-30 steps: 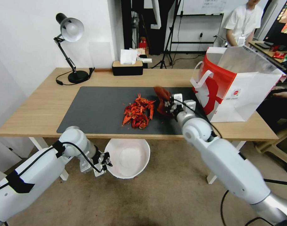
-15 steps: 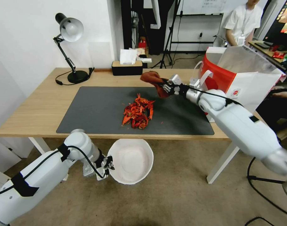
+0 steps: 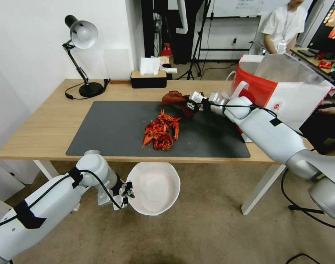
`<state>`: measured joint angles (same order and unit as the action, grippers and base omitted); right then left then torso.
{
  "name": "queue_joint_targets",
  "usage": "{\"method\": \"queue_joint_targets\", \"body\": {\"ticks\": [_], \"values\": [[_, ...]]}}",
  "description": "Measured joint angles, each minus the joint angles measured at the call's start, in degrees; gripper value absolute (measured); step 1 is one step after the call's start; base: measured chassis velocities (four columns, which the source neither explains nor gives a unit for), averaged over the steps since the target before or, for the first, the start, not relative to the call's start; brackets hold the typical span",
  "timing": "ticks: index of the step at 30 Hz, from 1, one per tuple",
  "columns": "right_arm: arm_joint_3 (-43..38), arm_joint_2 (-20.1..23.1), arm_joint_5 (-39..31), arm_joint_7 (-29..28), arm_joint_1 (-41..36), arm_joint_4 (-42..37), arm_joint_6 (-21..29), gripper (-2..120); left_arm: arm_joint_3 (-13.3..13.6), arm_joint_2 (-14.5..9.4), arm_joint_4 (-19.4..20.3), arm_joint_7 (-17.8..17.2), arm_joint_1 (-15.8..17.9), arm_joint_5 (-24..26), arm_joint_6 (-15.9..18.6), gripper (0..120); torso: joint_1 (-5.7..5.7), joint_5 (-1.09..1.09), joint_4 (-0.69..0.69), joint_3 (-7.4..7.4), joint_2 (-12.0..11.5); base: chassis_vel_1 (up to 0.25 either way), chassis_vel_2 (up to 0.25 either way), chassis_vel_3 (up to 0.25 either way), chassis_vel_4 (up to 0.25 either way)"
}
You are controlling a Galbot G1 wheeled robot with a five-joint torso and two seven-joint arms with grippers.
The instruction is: Sweep shrimp from table into container with towel, then put container into takeout bag.
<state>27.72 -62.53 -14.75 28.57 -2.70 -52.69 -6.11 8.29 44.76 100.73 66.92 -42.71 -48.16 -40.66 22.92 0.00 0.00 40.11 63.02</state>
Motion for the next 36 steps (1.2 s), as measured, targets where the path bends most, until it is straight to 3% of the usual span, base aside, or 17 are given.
{"method": "queue_joint_targets", "body": {"ticks": [13, 18, 36], "values": [[0.0, -3.5, -0.7, 0.6, -1.6, 6.1, -1.5, 8, 0.5, 0.3, -0.6, -0.4, 0.2, -0.7, -0.4, 0, 0.00, 0.00, 0.00, -0.01, 0.0, 0.000, 0.000, 0.000, 0.000], [0.7, -2.5, -3.1, 2.9, -2.0, 5.6, -3.7, 8, 0.5, 0.4, -0.8, -0.7, 0.2, -0.9, -0.6, 0, -0.01, 0.00, 0.00, -0.01, 0.0, 0.000, 0.000, 0.000, 0.000], [1.9, 0.7, -4.3, 6.7, -3.8, 0.5, -4.5, 8, 2.1, 0.8, -1.7, -0.9, 2.1, -0.7, -0.6, 0, -0.02, 0.00, 0.00, -0.02, 0.0, 0.000, 0.000, 0.000, 0.000]]}}
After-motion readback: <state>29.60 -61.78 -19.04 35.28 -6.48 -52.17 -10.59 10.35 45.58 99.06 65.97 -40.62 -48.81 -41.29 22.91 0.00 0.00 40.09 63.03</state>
